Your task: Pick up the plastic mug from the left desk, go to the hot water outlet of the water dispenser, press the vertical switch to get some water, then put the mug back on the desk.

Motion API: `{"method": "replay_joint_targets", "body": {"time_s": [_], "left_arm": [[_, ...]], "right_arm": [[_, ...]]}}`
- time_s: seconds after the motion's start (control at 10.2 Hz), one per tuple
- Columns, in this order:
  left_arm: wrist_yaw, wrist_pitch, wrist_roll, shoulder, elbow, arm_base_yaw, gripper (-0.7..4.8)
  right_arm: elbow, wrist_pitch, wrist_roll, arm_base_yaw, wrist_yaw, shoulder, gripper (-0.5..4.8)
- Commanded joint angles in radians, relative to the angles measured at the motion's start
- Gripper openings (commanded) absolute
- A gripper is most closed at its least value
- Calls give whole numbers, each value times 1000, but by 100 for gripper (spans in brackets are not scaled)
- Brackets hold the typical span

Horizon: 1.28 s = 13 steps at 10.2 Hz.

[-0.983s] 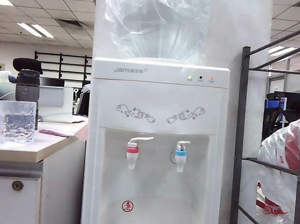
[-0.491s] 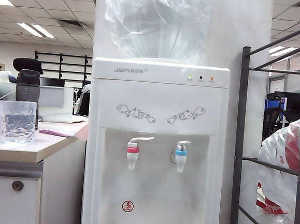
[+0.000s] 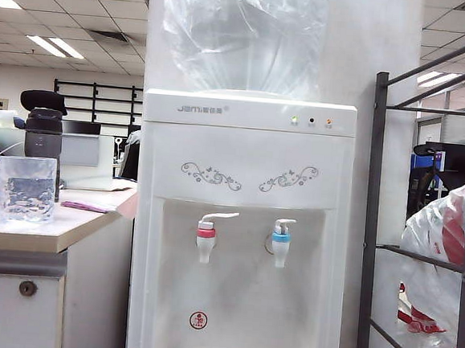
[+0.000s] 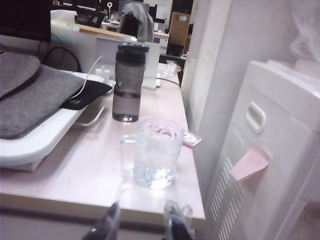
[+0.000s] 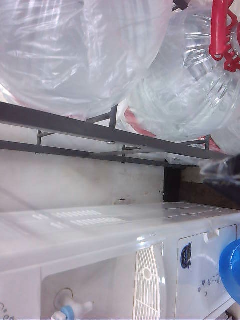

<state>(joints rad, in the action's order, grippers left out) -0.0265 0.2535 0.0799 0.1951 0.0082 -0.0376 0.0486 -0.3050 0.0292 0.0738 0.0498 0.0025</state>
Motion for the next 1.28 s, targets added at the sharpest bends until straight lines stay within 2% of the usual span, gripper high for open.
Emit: {"method": "replay_joint_targets", "body": {"time_s": [0.1,0.2,1.28], "left_arm": [[-56,-19,-1,1,0,0,20],[-64,-25,-1,1,0,0,-6],[-63,-22,2,0,0,0,-5]], "right_arm": [[-1,10,-3,1,0,0,-1],[-1,10,-3,1,0,0,-1],[-1,10,-3,5,0,0,-1]]}}
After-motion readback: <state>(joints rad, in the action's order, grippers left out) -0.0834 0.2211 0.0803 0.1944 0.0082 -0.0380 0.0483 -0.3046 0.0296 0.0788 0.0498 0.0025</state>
